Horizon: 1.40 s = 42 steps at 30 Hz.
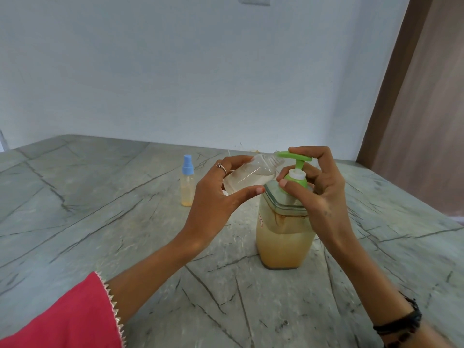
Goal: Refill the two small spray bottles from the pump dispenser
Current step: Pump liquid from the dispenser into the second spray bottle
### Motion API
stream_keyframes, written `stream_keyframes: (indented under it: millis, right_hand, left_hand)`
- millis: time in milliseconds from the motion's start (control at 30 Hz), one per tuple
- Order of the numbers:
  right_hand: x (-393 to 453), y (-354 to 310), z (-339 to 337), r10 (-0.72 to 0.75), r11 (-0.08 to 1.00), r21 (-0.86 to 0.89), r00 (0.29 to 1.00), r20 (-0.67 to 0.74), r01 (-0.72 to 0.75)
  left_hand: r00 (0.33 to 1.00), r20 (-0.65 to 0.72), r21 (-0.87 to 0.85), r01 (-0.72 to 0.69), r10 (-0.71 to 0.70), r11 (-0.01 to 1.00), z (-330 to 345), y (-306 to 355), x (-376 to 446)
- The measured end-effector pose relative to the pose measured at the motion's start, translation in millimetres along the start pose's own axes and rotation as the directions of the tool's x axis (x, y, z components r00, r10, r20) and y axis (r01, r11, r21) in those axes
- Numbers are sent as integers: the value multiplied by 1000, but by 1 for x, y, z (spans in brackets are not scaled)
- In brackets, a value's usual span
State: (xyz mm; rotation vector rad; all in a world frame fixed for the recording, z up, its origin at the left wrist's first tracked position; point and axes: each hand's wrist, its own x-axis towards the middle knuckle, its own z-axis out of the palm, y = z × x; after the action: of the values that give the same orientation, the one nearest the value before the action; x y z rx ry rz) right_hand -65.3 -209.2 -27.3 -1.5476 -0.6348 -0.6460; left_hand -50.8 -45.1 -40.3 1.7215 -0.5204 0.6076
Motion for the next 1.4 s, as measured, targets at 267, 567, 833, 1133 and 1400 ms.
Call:
stream_keyframes:
  millis: [267,567,833,1133,1400]
  right_hand:
    - [5,-1,-2,34,999,37,998,-50,-32]
    - [2,-1,-3,13,998,57,1000,17,-14]
    - [-2,4,-2,-25,998,-52,1000,16,26]
    - [3,0,-2,9,1000,-17,999,-40,-10]
    - [2,1,-1,-10,998,-69,1000,-14,9]
  left_hand:
    - [1000,15,-3,-1,1,1000,1,2,-1]
    - [1000,17,-2,-12,12,1000,-1,2,-1]
    - [1000,-4,-20,-6,6,1000,0,2,-1]
    - [1000,11,-6,-16,16,1000,1,2,-1]
    - [1000,8,-2,-18,18,1000,0,2,-1]
